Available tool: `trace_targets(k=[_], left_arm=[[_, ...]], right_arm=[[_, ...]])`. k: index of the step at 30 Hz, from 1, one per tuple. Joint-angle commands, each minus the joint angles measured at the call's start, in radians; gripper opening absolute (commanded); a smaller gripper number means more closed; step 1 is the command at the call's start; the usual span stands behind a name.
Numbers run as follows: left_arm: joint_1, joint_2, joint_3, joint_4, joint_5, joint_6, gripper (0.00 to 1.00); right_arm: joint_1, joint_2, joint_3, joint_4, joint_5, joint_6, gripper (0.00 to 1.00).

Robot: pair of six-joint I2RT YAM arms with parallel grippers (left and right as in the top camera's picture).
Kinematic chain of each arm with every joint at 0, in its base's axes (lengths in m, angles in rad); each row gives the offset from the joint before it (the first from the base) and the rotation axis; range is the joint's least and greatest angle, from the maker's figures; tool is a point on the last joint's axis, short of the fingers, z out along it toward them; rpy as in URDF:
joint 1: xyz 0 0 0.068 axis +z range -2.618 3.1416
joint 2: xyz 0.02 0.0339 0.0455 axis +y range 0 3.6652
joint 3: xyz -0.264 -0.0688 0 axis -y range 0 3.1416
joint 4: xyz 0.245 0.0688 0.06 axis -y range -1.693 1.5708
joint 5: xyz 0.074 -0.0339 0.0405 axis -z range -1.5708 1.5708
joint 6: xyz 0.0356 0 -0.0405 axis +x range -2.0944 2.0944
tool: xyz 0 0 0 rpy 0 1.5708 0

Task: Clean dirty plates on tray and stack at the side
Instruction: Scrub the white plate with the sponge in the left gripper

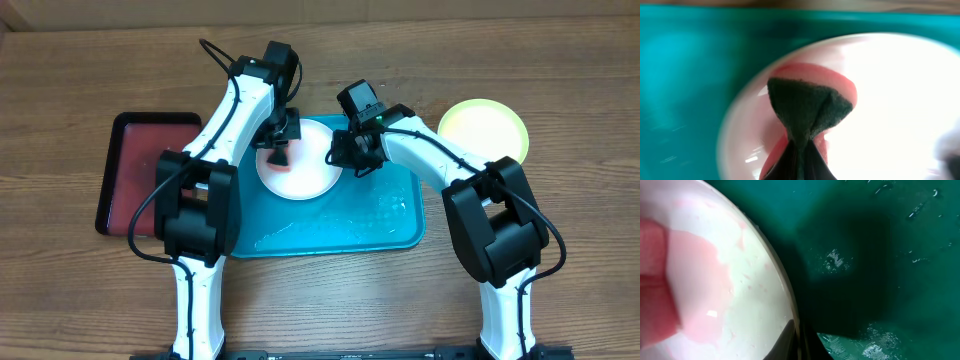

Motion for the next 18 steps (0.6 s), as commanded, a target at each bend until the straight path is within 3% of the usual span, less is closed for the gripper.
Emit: trace_targets(k=[1, 11, 13, 18], left_arm=[[-0.037, 0.014, -0.019, 0.026, 0.167, 0.027, 0.04], [-0.094, 0.016, -0.052, 0.003, 0.117, 0.028, 0.05], [-0.093, 0.016, -0.052, -0.019, 0.041, 0.028, 0.04], [-0.072, 0.016, -0.045, -0.085, -0.304, 0.026, 0.04]], right_arm=[[-0.007, 0.007, -0.006, 0.002, 0.009, 0.005, 0.04], [-0.007, 0.007, -0.006, -0.003, 0.009, 0.005, 0.04], [-0.007, 0.007, -0.006, -0.007, 0.009, 0.004, 0.04], [-0.007, 0.007, -0.006, -0.020, 0.009, -0.009, 0.04]])
